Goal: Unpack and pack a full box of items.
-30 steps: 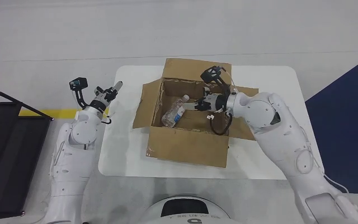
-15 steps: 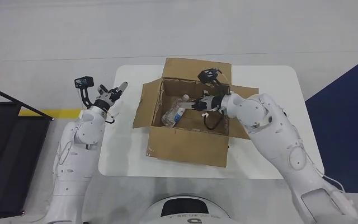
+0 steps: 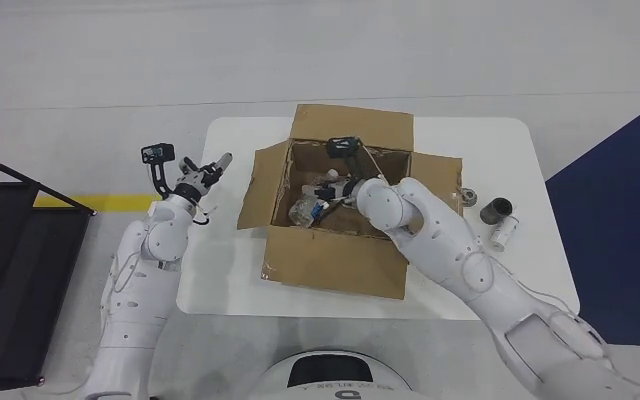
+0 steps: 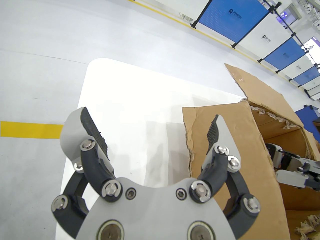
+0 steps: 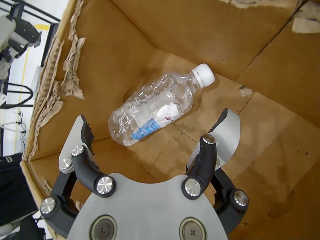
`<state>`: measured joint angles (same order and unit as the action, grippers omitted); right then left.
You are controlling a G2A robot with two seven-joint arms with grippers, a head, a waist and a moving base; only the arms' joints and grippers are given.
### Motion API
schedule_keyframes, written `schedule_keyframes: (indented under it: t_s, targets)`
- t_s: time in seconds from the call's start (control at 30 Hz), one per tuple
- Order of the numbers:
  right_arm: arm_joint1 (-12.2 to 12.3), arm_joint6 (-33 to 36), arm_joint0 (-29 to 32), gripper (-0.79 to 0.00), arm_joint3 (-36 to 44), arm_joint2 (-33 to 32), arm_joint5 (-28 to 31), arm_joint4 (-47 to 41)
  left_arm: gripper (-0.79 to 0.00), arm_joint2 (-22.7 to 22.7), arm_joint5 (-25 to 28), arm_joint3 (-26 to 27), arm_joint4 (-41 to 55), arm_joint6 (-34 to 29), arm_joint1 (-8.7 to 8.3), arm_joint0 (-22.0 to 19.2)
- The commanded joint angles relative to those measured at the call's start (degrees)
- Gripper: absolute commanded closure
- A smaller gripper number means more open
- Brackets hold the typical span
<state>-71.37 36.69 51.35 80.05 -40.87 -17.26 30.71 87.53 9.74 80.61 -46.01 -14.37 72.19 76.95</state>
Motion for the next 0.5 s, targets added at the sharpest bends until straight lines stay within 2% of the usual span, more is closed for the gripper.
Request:
schedule_keyframes:
  t_s: [0.0, 0.3, 0.47]
  targets:
    - [-0.70, -1.65, -0.11, -0.785, -0.76, 1.18, -2.43, 0.71, -0.785, 0.07, 0.00, -0.22, 0.18, 0.11, -0.03, -0.15]
    - [-5.31, -2.55, -3.47, -0.785, -6.38, 8.79, -12.40, 4.64, -0.785, 0.02, 0.08, -0.46, 0.41, 0.22, -0.05, -0.30]
    - [-8.16, -0.79, -5.87, -0.785, -9.97, 12.35, -14.46, 5.66, -0.785, 0.02, 0.08, -0.46, 0.41, 0.22, -0.05, -0.30]
